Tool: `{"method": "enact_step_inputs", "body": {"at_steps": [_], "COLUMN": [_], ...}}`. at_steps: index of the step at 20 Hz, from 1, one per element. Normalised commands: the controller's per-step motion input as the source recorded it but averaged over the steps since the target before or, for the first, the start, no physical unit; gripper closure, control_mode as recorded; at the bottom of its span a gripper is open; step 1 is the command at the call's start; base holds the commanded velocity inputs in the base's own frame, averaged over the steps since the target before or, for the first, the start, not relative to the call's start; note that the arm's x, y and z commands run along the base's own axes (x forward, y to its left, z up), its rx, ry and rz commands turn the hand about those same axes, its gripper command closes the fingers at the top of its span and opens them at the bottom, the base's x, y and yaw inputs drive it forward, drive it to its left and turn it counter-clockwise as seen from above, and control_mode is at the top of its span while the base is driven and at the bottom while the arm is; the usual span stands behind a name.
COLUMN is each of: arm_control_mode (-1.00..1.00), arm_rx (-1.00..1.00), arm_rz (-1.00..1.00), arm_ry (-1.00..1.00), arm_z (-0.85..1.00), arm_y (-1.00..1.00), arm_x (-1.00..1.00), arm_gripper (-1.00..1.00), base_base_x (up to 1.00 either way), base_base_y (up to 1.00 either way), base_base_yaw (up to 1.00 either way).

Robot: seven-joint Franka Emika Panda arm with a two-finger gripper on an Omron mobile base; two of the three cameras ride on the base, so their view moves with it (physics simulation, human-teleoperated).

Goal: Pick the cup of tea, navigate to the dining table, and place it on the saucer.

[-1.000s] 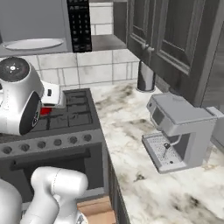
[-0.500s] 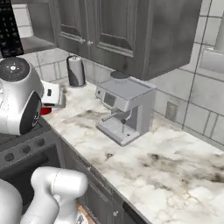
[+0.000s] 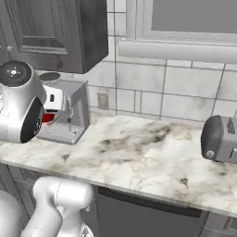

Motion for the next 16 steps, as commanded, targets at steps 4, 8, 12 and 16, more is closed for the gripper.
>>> {"method": "enact_step_inputs", "body": {"at_steps": [4,8,12,16], "arm_control_mode": [1.0,1.0,1.0,1.0], "arm_rx": [0.0,0.0,0.0,0.0], "arm_rz": [0.0,0.0,0.0,0.0], "arm_ry": [0.0,0.0,0.0,0.0], "arm_z": [0.0,0.0,0.0,0.0], "arm_y": [0.0,0.0,0.0,0.0], "arm_x": [0.0,0.0,0.0,0.0], "arm_gripper": [1.0,1.0,1.0,1.0], "base_base_x": [0.0,0.0,0.0,0.0], "base_base_y": [0.0,-0.15,-0.3,-0.33], "base_base_yaw": [-0.89,-0.84,-0.84,-0.84]}}
